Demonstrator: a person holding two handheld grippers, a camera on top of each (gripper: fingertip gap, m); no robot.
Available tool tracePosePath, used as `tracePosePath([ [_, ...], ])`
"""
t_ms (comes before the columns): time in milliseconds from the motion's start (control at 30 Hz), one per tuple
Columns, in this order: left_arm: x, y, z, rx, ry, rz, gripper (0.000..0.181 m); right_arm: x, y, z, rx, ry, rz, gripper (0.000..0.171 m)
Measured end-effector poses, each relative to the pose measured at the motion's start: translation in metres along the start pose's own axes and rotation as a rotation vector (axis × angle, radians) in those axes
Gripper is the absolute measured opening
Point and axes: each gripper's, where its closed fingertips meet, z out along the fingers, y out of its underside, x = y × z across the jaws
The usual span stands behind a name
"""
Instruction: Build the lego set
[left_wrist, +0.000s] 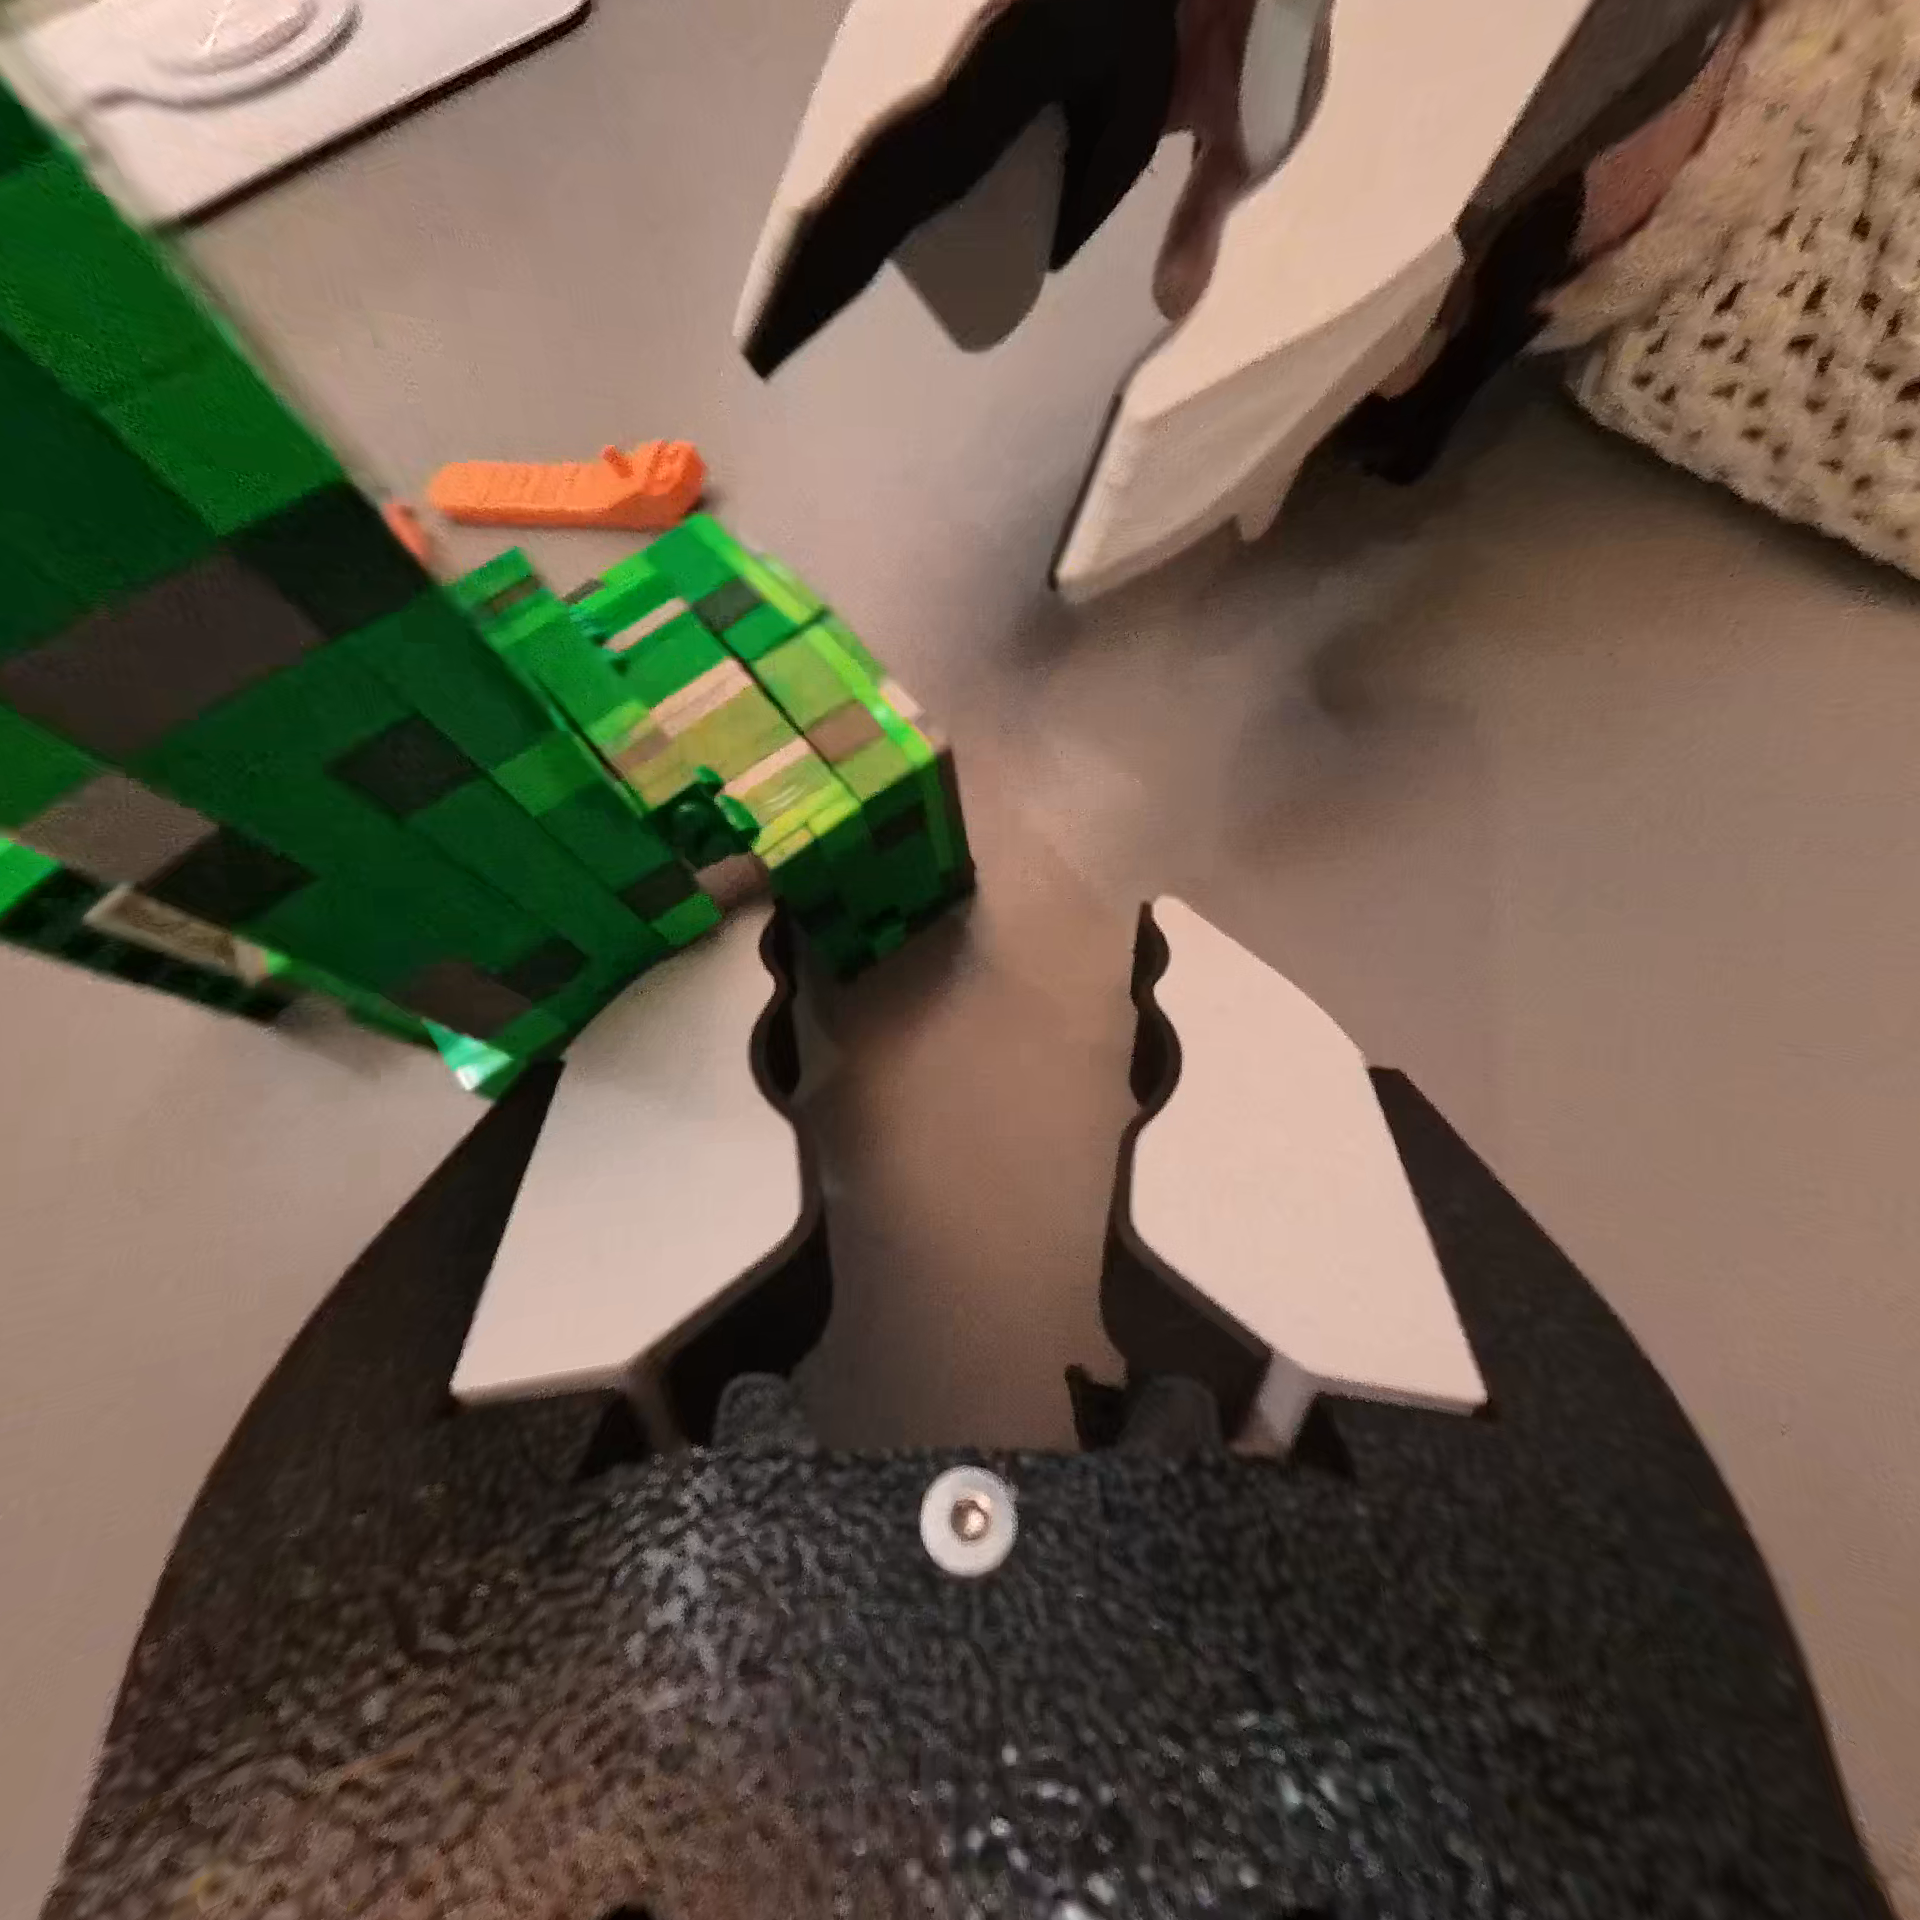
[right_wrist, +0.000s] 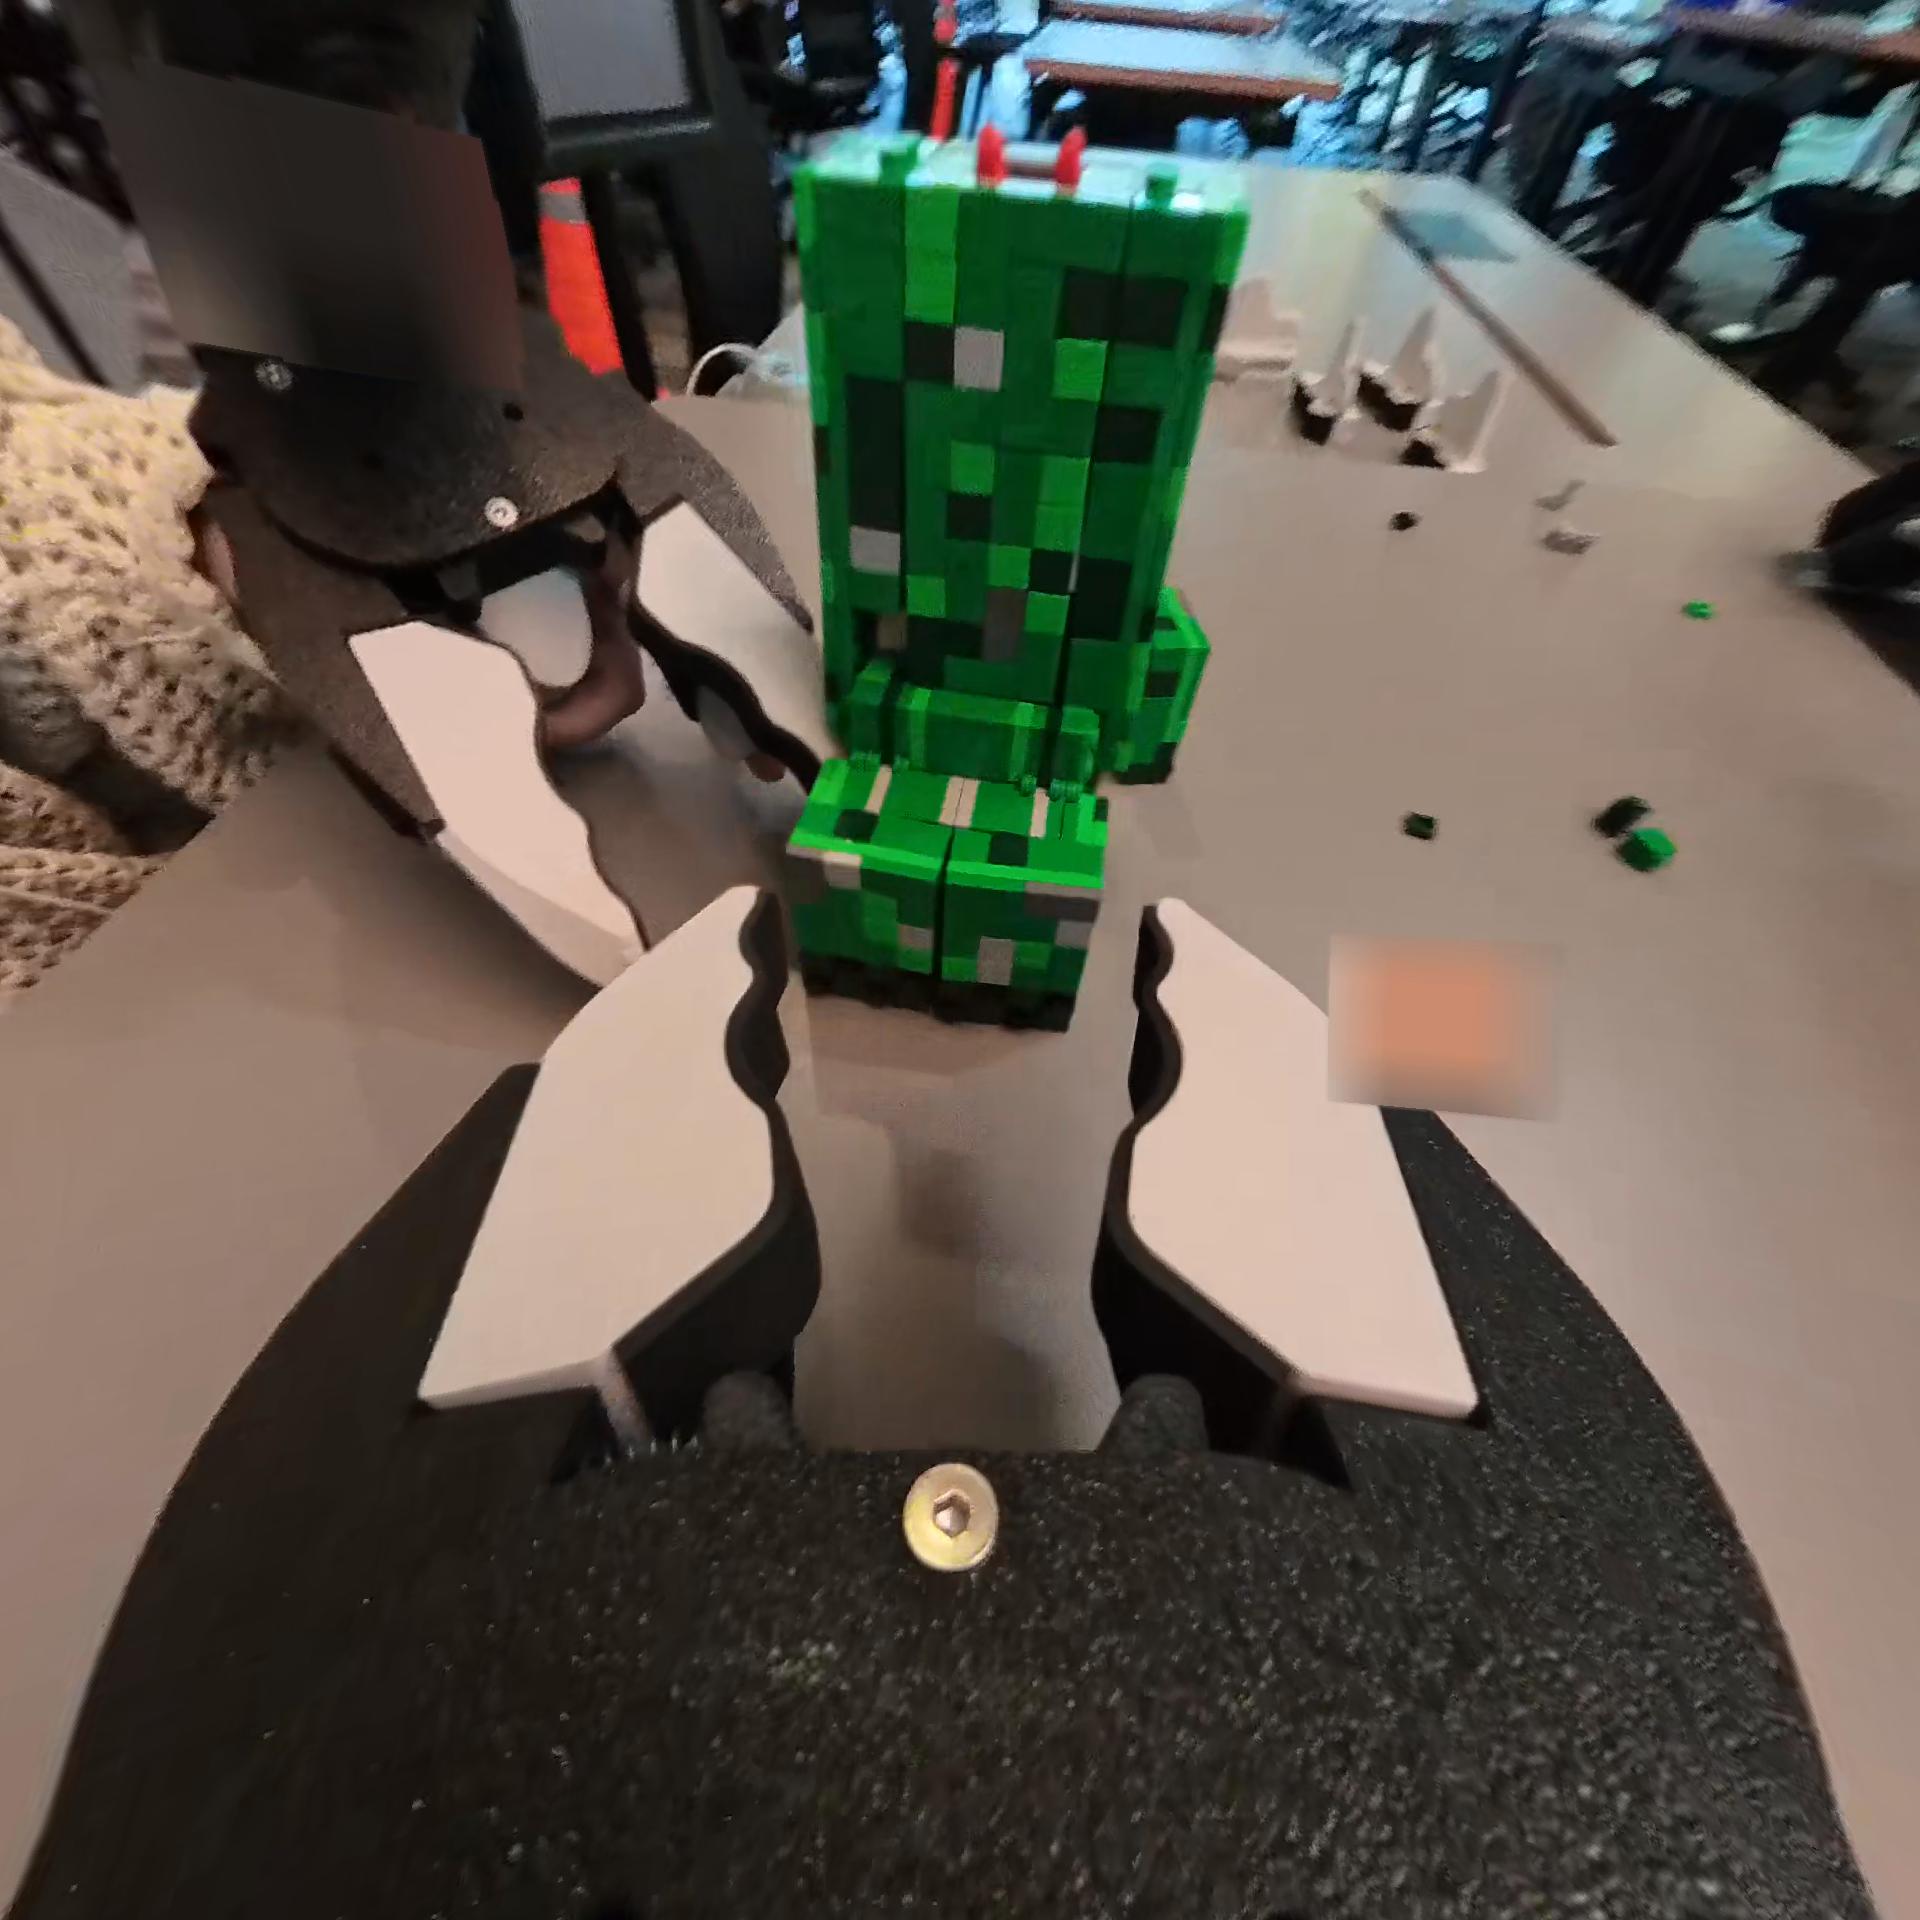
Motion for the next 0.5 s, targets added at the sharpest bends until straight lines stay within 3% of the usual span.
tracePosePath([
  [133,0.013,0.003,-0.002,-0.015,0.067,0.141,0.064,-0.003,0.003,-0.016,0.010,0.101,-0.024,0.058],
  [267,0.023,0.003,-0.038,0.077,0.163,0.149,0.050,-0.008,0.008,-0.024,-0.015,0.192,-0.036,0.059],
  [367,0.001,0.001,-0.059,0.143,0.122,0.121,0.044,-0.013,0.011,-0.019,-0.053,0.242,-0.013,0.059],
  [500,-0.047,-0.002,-0.058,0.190,0.019,-0.025,0.057,-0.019,0.016,-0.002,-0.130,0.303,0.027,0.061],
])
